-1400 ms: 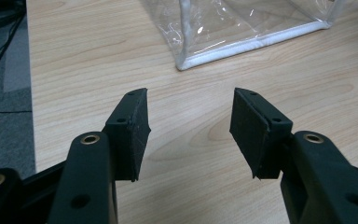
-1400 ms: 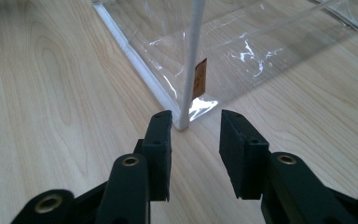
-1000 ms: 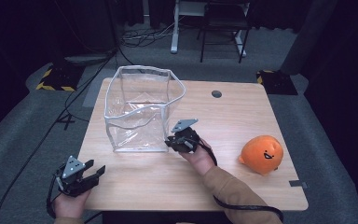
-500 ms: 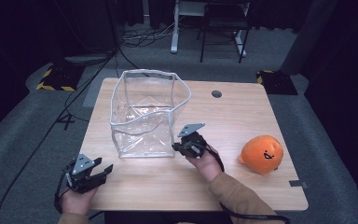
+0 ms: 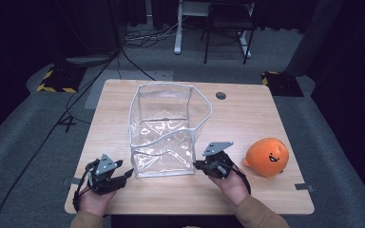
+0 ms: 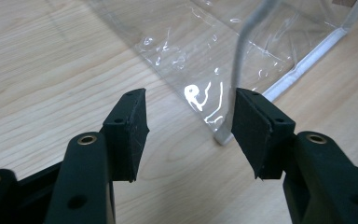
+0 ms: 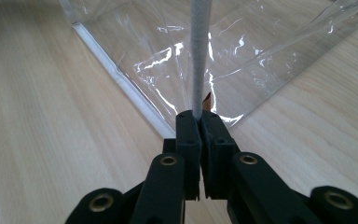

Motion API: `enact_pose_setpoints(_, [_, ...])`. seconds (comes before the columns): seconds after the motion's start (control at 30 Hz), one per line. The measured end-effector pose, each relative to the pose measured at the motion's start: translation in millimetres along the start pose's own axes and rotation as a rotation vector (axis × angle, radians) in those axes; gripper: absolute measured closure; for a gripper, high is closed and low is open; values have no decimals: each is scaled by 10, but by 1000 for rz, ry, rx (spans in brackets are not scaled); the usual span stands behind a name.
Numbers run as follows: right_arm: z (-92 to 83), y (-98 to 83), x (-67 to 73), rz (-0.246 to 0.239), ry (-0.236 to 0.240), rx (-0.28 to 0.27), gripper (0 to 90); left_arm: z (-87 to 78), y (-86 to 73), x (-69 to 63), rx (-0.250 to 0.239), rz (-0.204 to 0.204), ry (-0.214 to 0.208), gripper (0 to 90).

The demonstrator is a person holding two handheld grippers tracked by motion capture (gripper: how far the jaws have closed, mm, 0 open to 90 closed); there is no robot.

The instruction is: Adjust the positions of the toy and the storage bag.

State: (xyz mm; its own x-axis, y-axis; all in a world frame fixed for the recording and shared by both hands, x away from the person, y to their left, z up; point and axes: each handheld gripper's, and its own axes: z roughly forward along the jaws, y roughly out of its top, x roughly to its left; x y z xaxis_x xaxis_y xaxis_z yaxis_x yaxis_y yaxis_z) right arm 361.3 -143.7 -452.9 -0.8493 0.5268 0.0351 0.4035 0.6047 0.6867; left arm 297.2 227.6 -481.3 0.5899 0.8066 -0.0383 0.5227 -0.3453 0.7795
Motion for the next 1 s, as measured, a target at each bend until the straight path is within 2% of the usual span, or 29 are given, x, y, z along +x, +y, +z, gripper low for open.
enact_pose_setpoints(0.03, [-37, -31, 4, 5, 1, 4, 868, 9, 11, -62, 6, 19, -18, 454])
enact_pose_setpoints(0.2, [-182, -174, 50, 12, -3, 11, 868, 28, 39, -187, 17, 49, -51, 452])
enact_pose_setpoints(0.43, [-454, -465, 134, 55, -8, 11, 868, 107, 102, -439, 28, 112, -124, 453])
enact_pose_setpoints(0.63, [-604, -582, 202, 50, -18, 33, 869, 180, 154, -708, 51, 184, -171, 454])
enact_pose_setpoints(0.73, [-657, -620, 222, 50, -18, 40, 869, 186, 166, -769, 55, 201, -182, 455])
enact_pose_setpoints(0.83, [-781, -732, 243, 77, -14, 31, 891, 204, 175, -871, 63, 242, -193, 457])
enact_pose_setpoints(1.0, [-920, -830, 268, 95, -28, 8, 870, 225, 173, -940, 69, 265, -211, 461])
